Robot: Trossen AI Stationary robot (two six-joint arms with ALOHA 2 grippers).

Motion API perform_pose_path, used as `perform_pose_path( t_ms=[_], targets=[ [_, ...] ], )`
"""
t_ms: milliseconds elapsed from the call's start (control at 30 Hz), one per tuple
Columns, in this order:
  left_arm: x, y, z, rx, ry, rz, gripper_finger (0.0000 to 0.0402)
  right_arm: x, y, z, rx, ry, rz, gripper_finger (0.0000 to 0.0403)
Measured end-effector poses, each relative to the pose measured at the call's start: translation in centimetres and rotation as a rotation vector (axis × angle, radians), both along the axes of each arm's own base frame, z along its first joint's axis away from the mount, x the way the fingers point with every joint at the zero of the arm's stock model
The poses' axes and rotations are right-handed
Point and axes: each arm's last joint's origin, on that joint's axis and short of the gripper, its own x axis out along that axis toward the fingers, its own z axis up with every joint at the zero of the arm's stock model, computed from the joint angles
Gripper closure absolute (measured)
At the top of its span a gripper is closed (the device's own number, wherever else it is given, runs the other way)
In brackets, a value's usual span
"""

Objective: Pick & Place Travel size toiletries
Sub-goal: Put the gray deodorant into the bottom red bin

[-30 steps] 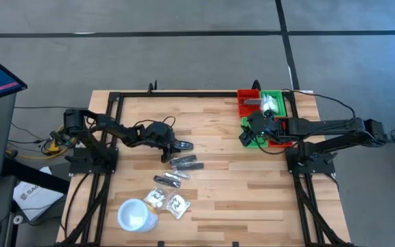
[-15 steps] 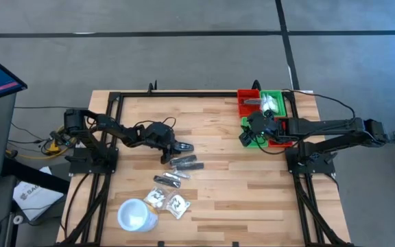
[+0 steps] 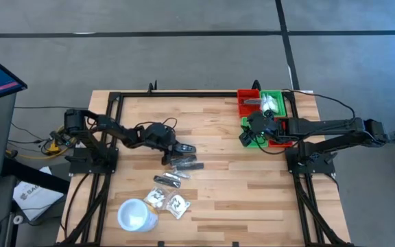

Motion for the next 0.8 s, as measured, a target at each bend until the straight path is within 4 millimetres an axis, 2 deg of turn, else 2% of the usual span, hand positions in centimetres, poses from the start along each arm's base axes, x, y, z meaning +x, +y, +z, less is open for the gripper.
perform_pose_path(
  t_ms=[333, 533, 667, 800],
  targets=[
    [1.0, -1.2, 1.8, -0.033, -0.164, -0.011, 0.0210, 0.1, 0.0, 0.1, -0.013, 0.003, 0.015, 0.0244],
    [0.8, -2.2, 6.0, -0.001, -0.338, -0.051, 0.0210, 0.5, 0.0, 0.4, -0.035, -0.033, 0.044, 0.0244],
    [-0.1, -2.3, 9.1, 0.028, -0.470, -0.057, 0.0211, 1.1, 0.0, 1.0, -0.044, -0.101, 0.126, 0.0244],
    [-1.0, -2.5, 11.0, 0.071, -0.554, -0.066, 0.0204, 1.9, 0.2, 1.9, -0.062, -0.191, 0.229, 0.0244]
  ],
)
